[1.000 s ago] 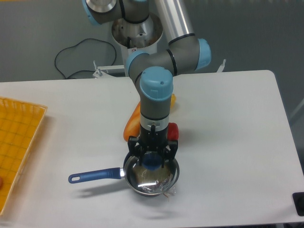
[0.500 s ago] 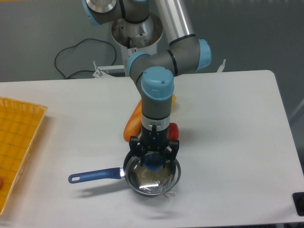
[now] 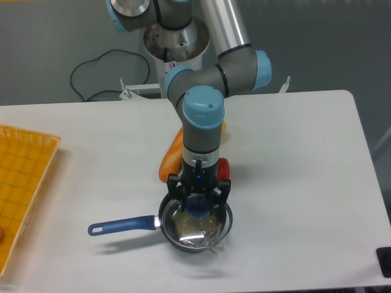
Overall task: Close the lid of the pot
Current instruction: 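Hold the lid on the pan and adjust it to sit flat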
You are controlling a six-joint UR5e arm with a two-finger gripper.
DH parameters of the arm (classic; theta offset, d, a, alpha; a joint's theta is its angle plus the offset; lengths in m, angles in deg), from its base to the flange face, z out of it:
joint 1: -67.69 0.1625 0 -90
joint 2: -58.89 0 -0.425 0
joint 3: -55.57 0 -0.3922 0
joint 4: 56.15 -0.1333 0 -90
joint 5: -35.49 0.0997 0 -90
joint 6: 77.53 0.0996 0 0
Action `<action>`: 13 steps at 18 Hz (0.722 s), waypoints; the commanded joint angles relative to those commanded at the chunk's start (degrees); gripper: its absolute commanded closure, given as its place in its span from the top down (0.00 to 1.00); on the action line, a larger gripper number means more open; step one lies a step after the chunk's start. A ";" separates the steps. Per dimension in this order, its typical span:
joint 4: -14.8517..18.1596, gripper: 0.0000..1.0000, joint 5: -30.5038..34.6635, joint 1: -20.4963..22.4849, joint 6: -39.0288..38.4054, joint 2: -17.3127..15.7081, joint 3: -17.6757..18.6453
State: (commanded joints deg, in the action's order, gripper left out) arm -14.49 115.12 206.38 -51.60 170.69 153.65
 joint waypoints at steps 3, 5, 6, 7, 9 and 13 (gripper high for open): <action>0.00 0.29 0.00 0.00 0.00 0.00 0.09; 0.00 0.30 0.00 0.00 0.00 0.00 0.09; -0.09 0.30 0.00 0.00 0.00 0.00 0.09; 0.00 0.31 0.00 0.00 0.00 0.00 0.09; 0.00 0.32 0.00 -0.09 0.00 0.00 0.18; 0.00 0.32 0.00 -0.09 0.09 -0.09 0.62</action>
State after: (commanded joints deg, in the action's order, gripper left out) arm -14.49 115.12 206.29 -51.51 170.60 154.27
